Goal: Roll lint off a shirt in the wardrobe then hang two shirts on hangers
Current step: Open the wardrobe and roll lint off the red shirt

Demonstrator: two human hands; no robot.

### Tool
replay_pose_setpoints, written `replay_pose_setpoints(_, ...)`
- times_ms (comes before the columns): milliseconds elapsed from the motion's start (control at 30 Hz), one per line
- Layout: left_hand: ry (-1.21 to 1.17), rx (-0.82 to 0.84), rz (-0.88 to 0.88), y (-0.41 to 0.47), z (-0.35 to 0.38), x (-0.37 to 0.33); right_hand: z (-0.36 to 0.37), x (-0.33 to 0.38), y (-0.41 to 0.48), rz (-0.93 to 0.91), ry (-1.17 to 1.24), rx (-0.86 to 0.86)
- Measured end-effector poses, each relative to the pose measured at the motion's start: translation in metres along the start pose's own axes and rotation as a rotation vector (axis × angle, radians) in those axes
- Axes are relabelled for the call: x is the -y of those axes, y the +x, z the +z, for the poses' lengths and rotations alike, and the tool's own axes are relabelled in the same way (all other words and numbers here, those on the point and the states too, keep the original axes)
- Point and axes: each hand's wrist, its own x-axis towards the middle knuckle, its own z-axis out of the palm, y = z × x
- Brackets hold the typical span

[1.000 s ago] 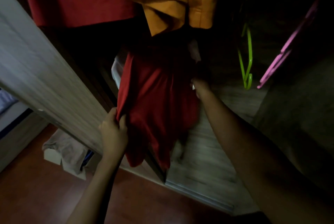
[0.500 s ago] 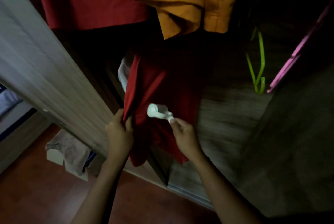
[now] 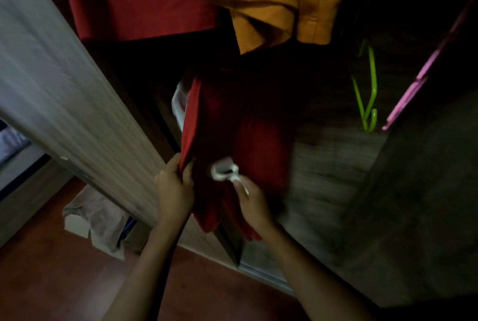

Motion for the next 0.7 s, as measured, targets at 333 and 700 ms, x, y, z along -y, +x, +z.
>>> replay_pose_setpoints(333, -0.041, 0.024, -0.005, -0.006, 0.002, 0.002, -0.02, 0.037, 0.026, -0.021, -0.03, -0.096)
replay_pose_setpoints(700, -0.109, 0.049, 0.007, -0.012, 0.009, -0.001, -0.041, 0.094, 0.024, -0.244, 0.157, -0.236)
